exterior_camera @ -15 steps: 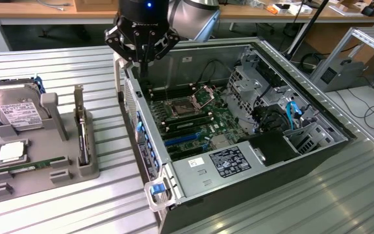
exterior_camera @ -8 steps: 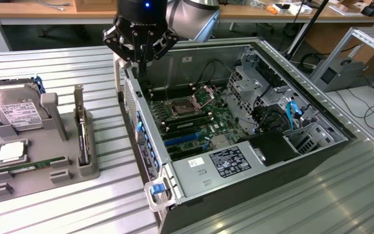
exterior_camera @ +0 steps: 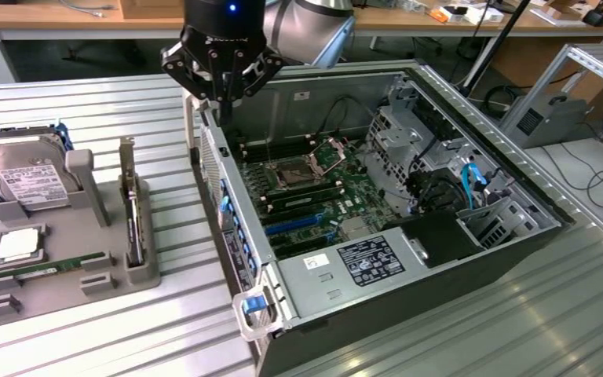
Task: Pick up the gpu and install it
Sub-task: 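Reach for the gpu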
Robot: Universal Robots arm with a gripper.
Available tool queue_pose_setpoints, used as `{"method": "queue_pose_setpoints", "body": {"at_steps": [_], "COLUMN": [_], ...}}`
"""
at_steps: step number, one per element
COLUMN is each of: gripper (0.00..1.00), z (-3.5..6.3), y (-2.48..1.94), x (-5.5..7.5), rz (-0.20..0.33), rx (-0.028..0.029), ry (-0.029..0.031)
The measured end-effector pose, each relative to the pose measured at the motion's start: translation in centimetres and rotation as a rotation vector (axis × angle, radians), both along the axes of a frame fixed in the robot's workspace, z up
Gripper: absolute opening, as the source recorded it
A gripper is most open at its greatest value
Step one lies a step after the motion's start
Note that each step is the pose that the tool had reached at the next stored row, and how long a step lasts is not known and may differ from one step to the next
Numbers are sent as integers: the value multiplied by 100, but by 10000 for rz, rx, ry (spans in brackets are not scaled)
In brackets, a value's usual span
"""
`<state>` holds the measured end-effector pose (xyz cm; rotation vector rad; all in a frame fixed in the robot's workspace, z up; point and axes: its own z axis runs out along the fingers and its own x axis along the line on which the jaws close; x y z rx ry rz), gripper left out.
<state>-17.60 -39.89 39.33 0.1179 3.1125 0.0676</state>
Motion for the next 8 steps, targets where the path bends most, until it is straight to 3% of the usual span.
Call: {"method": "queue_pose_setpoints", "body": {"at_steps": [8], "gripper": [11], "z": [0], "y": [0], "x": [-59], "rz": [0], "rx": [1], "ry": [-1]}}
